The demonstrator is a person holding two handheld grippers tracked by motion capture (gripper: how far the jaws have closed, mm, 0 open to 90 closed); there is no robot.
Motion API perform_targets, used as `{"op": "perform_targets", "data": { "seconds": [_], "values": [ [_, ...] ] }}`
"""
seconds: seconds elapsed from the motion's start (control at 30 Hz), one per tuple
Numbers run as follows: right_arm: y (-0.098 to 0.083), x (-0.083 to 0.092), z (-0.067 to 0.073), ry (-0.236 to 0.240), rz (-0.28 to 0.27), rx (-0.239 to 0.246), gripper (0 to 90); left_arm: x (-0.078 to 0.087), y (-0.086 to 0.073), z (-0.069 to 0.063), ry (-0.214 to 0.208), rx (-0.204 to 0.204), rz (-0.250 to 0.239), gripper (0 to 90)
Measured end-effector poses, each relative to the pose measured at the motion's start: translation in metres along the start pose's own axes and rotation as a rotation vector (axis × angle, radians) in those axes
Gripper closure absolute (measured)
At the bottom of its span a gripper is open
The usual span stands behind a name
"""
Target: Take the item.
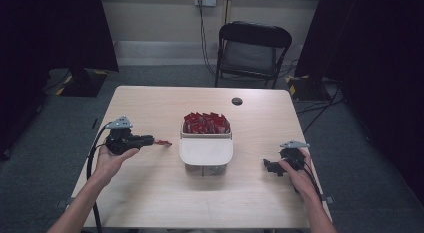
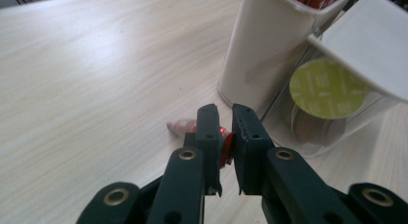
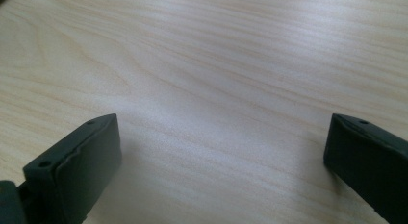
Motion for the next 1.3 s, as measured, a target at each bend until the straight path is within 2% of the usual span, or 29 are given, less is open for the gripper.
{"op": "perform_targets", "data": {
  "seconds": [0.1, 0.33, 0.67, 0.8, 1.07, 1.3],
  "values": [
    [0.0, 0.0, 0.0, 0.0, 0.0, 0.0, 0.0, -0.003, -0.003, 0.002, 0.009, 0.002, -0.012, 82.2],
    [0.0, 0.0, 0.0, 0.0, 0.0, 0.0, 0.0, -0.014, -0.006, 0.003, -0.027, 0.03, -0.01, 82.3],
    [0.0, 0.0, 0.0, 0.0, 0.0, 0.0, 0.0, -0.03, -0.008, -0.002, -0.045, 0.015, 0.037, 82.2],
    [0.0, 0.0, 0.0, 0.0, 0.0, 0.0, 0.0, -0.033, -0.013, -0.001, -0.046, 0.03, 0.045, 82.1],
    [0.0, 0.0, 0.0, 0.0, 0.0, 0.0, 0.0, -0.041, -0.016, -0.006, -0.042, 0.022, 0.081, 81.9],
    [0.0, 0.0, 0.0, 0.0, 0.0, 0.0, 0.0, -0.049, -0.02, -0.005, -0.042, 0.039, 0.107, 81.5]
  ]
}}
Point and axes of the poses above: each handheld gripper's, and its own axes: x roughly backward along the jaws, y roughly out of its top, z roughly to its left, the point moved 1 cm from there along -x, roughly forward along the jaws, and after that the axes turned 4 degrees about -x, right-handed, at the moved point
